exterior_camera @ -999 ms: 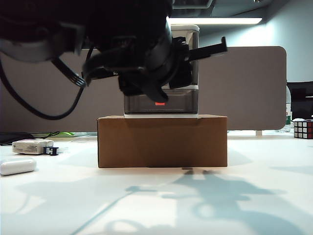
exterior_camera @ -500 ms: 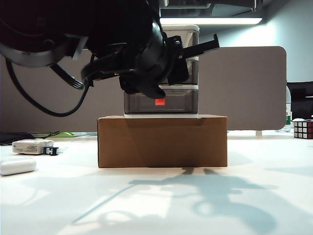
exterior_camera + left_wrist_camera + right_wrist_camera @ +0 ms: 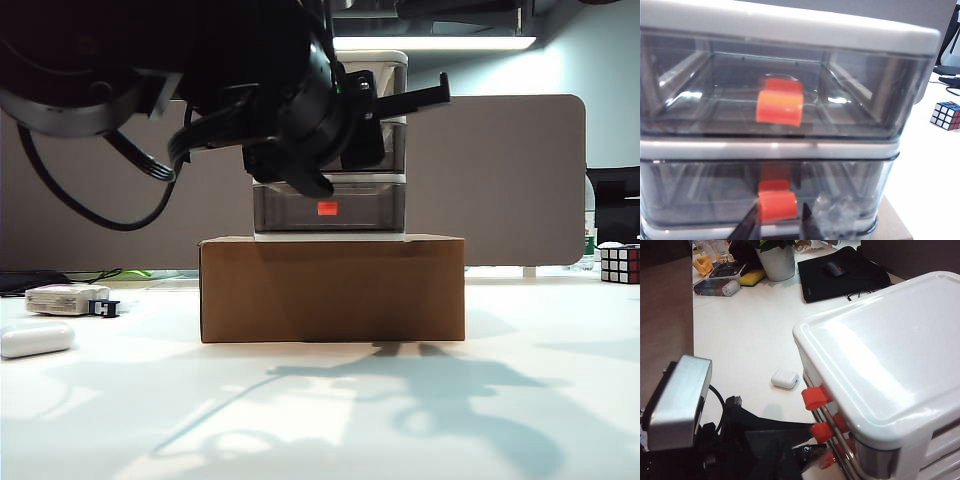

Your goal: Open the second layer of the drawer on the table, pick up the earphone case on the table and put it in, and finally close the drawer.

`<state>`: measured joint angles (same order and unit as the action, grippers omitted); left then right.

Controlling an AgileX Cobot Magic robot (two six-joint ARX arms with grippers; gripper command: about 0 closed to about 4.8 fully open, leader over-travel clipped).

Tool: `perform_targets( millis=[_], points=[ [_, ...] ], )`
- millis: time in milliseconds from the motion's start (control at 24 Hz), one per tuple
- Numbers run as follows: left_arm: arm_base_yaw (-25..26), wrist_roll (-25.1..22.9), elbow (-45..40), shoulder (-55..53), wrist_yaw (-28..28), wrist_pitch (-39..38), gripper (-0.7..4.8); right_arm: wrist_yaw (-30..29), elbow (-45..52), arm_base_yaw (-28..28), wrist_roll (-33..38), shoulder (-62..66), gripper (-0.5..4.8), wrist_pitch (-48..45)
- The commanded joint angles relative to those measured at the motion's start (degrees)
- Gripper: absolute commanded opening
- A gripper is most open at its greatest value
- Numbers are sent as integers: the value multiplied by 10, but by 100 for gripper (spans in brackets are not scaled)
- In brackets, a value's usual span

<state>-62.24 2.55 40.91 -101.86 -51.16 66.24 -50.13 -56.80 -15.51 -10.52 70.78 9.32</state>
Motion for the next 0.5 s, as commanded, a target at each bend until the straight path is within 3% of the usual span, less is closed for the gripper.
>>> perform_targets(
  millis=[42, 500],
  points=[
    [-1, -6, 5, 2, -2, 7, 94, -5, -2, -1, -2, -2, -5, -1],
    [3, -6, 5, 2, -2, 7, 93, -4, -2, -1, -16, -1, -5, 16]
  ],
)
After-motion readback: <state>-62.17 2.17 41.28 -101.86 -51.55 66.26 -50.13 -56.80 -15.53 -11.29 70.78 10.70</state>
